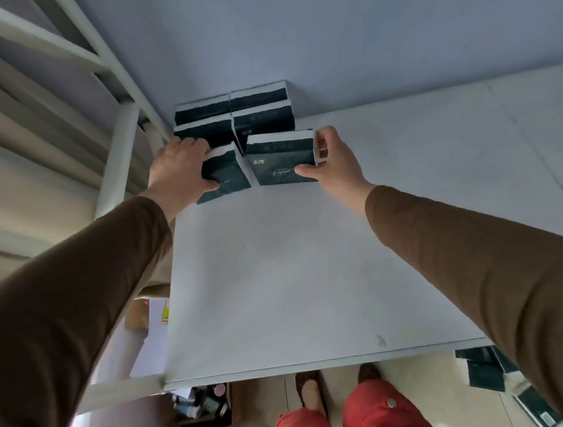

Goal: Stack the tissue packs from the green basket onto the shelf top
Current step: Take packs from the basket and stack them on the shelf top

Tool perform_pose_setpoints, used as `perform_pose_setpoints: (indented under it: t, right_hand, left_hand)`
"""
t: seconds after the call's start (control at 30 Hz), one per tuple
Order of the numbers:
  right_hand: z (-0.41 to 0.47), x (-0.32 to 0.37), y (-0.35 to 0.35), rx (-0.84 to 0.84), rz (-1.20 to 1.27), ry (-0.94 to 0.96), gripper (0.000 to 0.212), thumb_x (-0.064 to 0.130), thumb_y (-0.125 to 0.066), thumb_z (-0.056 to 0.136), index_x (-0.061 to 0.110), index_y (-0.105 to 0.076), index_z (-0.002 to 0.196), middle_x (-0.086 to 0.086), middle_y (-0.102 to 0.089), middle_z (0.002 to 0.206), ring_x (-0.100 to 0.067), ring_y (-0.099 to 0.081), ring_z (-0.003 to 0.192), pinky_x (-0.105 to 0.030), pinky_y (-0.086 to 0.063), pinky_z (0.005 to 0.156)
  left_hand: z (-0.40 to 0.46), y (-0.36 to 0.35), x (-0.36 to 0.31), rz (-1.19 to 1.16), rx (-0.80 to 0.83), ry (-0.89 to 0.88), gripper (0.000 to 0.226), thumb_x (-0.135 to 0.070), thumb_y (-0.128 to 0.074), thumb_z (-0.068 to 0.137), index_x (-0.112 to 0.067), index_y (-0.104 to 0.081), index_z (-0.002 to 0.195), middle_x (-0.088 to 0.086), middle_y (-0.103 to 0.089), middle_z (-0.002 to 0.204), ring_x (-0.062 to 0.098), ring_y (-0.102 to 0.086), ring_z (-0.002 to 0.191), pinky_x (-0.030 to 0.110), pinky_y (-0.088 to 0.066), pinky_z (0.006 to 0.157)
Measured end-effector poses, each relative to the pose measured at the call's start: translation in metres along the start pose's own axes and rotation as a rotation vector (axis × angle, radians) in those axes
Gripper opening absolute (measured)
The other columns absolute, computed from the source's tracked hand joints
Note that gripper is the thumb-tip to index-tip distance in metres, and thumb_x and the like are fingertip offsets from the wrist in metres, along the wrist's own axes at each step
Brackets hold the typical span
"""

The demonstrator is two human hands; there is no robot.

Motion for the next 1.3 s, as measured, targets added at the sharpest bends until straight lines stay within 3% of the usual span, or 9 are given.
perform_pose_setpoints:
  t: [0.07, 0.13, 0.23, 0.33, 0.57, 0.7, 0.83, 1.03, 1.3]
  right_hand:
    - [0.009, 0.001, -0.006, -0.003, -0.024, 0.002, 0.054, 0.028, -0.085, 0.076, 0.020, -0.044, 0.109, -0.005, -0.061, 0.104, -0.003, -0.057, 0.078, -0.004, -0.043, 0.063]
    - [0.018, 0.000, -0.011, -0.002, -0.055, -0.005, 0.055, 0.027, -0.084, 0.077, 0.018, -0.043, 0.112, -0.004, -0.060, 0.105, -0.004, -0.057, 0.080, -0.005, -0.043, 0.064]
    - [0.030, 0.003, -0.018, -0.007, -0.097, -0.008, 0.053, 0.025, -0.082, 0.080, 0.016, -0.045, 0.115, -0.005, -0.059, 0.109, -0.019, -0.060, 0.094, -0.021, -0.051, 0.079]
    - [0.036, 0.009, -0.024, -0.042, -0.144, -0.012, 0.052, 0.024, -0.082, 0.080, 0.014, -0.048, 0.119, -0.005, -0.051, 0.116, -0.022, -0.058, 0.103, -0.034, -0.053, 0.092]
    - [0.041, 0.005, -0.032, -0.091, -0.136, -0.099, 0.046, 0.020, -0.078, 0.084, 0.012, -0.050, 0.120, -0.008, -0.058, 0.118, -0.024, -0.061, 0.103, -0.036, -0.054, 0.091]
    - [0.033, 0.004, -0.033, -0.057, -0.118, -0.143, 0.057, 0.018, -0.077, 0.082, 0.011, -0.047, 0.129, -0.010, -0.058, 0.122, -0.024, -0.059, 0.109, -0.039, -0.051, 0.095]
    - [0.002, 0.004, -0.007, -0.067, -0.172, -0.098, 0.059, 0.020, -0.075, 0.086, 0.012, -0.045, 0.136, -0.009, -0.054, 0.126, -0.024, -0.053, 0.115, -0.038, -0.048, 0.098]
    - [-0.076, -0.011, 0.098, -0.172, -0.405, -0.036, 0.046, 0.021, -0.064, 0.089, 0.013, -0.050, 0.132, -0.008, -0.054, 0.124, -0.026, -0.044, 0.118, -0.039, -0.043, 0.096]
    - [-0.251, -0.082, 0.296, -0.338, -0.620, -0.150, 0.042, 0.021, -0.062, 0.090, 0.013, -0.053, 0.130, -0.009, -0.055, 0.125, -0.028, -0.045, 0.117, -0.037, -0.040, 0.098]
  left_hand:
    - [0.009, -0.003, 0.005, -0.014, -0.010, -0.005, 0.059, -0.039, -0.085, 0.071, -0.024, -0.047, 0.114, 0.001, -0.057, 0.105, 0.026, -0.050, 0.102, 0.045, -0.046, 0.085]
    - [0.016, -0.005, 0.007, -0.031, -0.029, -0.010, 0.065, -0.037, -0.087, 0.068, -0.025, -0.043, 0.114, 0.002, -0.059, 0.103, 0.026, -0.050, 0.098, 0.043, -0.046, 0.081]
    - [0.024, -0.008, 0.008, -0.011, -0.066, -0.024, 0.064, -0.036, -0.089, 0.066, -0.024, -0.043, 0.110, 0.003, -0.058, 0.101, 0.026, -0.049, 0.097, 0.042, -0.045, 0.080]
    - [0.028, -0.010, 0.009, 0.046, -0.090, -0.034, 0.062, -0.036, -0.088, 0.067, -0.021, -0.046, 0.111, 0.004, -0.054, 0.109, 0.028, -0.050, 0.104, 0.046, -0.049, 0.088]
    - [0.035, -0.011, 0.010, 0.006, -0.146, -0.013, 0.072, -0.027, -0.087, 0.070, -0.020, -0.040, 0.124, 0.007, -0.047, 0.121, 0.030, -0.050, 0.113, 0.050, -0.051, 0.093]
    - [0.026, -0.009, 0.000, 0.048, -0.138, -0.050, 0.081, -0.030, -0.085, 0.069, -0.021, -0.035, 0.132, 0.008, -0.042, 0.124, 0.032, -0.047, 0.116, 0.051, -0.050, 0.092]
    - [0.006, 0.001, -0.030, 0.104, -0.172, -0.188, 0.084, -0.032, -0.080, 0.071, -0.025, -0.031, 0.139, 0.006, -0.042, 0.125, 0.029, -0.046, 0.115, 0.050, -0.045, 0.100]
    - [-0.019, 0.019, -0.148, 0.052, -0.207, -0.425, 0.064, -0.031, -0.070, 0.082, -0.017, -0.042, 0.136, 0.005, -0.051, 0.126, 0.029, -0.047, 0.117, 0.046, -0.041, 0.101]
    - [-0.101, 0.019, -0.417, -0.107, -0.149, -0.750, 0.052, -0.032, -0.064, 0.088, -0.016, -0.050, 0.135, 0.005, -0.056, 0.129, 0.027, -0.051, 0.116, 0.041, -0.041, 0.096]
Point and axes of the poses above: each hand's wrist, its own z-axis towards the middle knuckle, its own y-axis out of the back of the hand, x = y × z, the point moved 8 cm from there along z, towards the middle knuckle
